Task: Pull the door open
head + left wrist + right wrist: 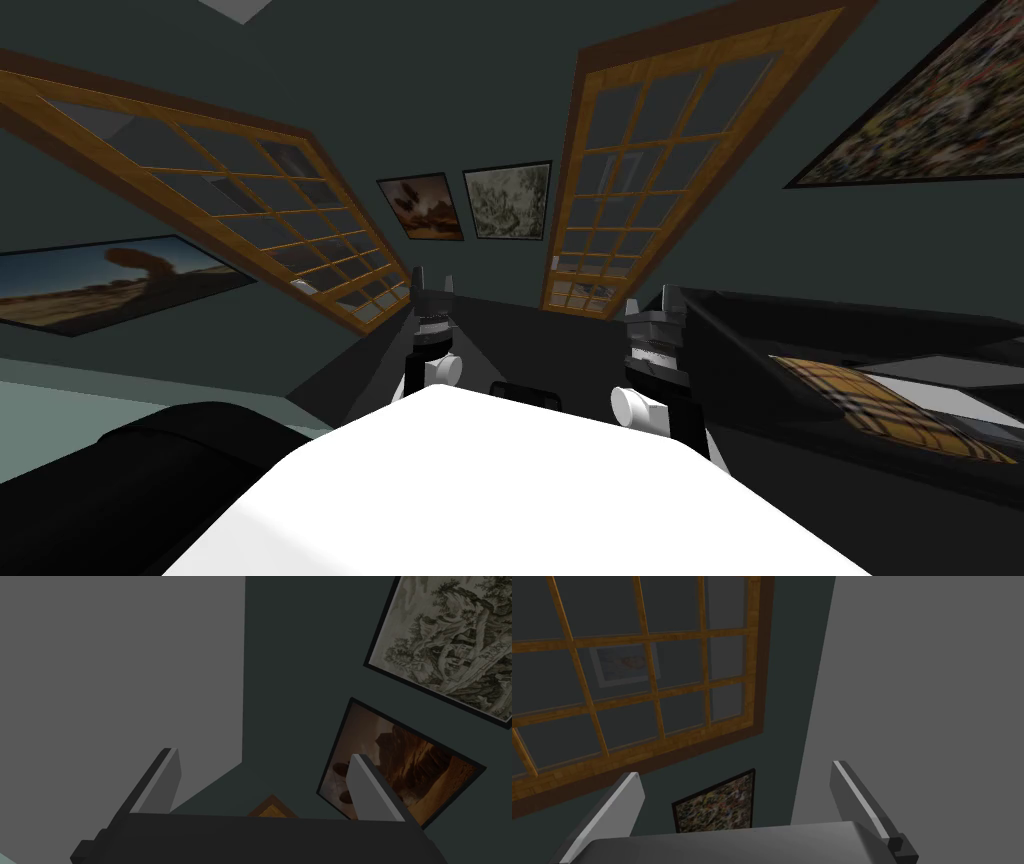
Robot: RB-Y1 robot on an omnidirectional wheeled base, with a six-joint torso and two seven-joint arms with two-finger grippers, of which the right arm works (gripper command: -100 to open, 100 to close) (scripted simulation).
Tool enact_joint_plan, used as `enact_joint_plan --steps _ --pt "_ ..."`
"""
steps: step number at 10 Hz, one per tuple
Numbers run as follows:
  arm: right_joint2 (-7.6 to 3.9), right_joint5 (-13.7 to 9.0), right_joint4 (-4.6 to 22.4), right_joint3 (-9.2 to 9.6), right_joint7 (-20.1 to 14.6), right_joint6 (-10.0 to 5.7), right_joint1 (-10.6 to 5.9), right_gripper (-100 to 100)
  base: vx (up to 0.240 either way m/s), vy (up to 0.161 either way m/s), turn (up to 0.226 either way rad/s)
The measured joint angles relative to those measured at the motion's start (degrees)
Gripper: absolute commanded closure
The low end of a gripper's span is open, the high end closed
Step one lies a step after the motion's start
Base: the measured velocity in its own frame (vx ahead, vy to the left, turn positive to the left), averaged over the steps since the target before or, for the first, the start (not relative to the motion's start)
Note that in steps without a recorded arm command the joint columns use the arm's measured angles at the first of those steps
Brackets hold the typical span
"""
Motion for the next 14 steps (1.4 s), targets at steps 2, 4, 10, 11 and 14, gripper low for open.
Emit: enact_joint_plan --steps 2,4,10,11,14 --pt "-0.66 -0.7 1.7 0.23 -1.9 -0.49 -0.57 -100 0.148 0.011 0.018" --pt "-1.24 -1.4 3.7 0.61 -3.9 -1.32 -1.01 -100 0.143 0.007 0.018" --pt "-2.97 -3.7 9.7 1.71 -10.7 -3.65 -2.35 -100 0.127 0.007 0.021" --pt "-3.23 -4.1 10.4 1.80 -11.7 -3.79 -2.62 -100 0.089 0.011 0.018" --pt "-4.04 -5.2 13.1 2.20 -14.8 -4.82 -3.21 -100 0.095 0.008 0.019"
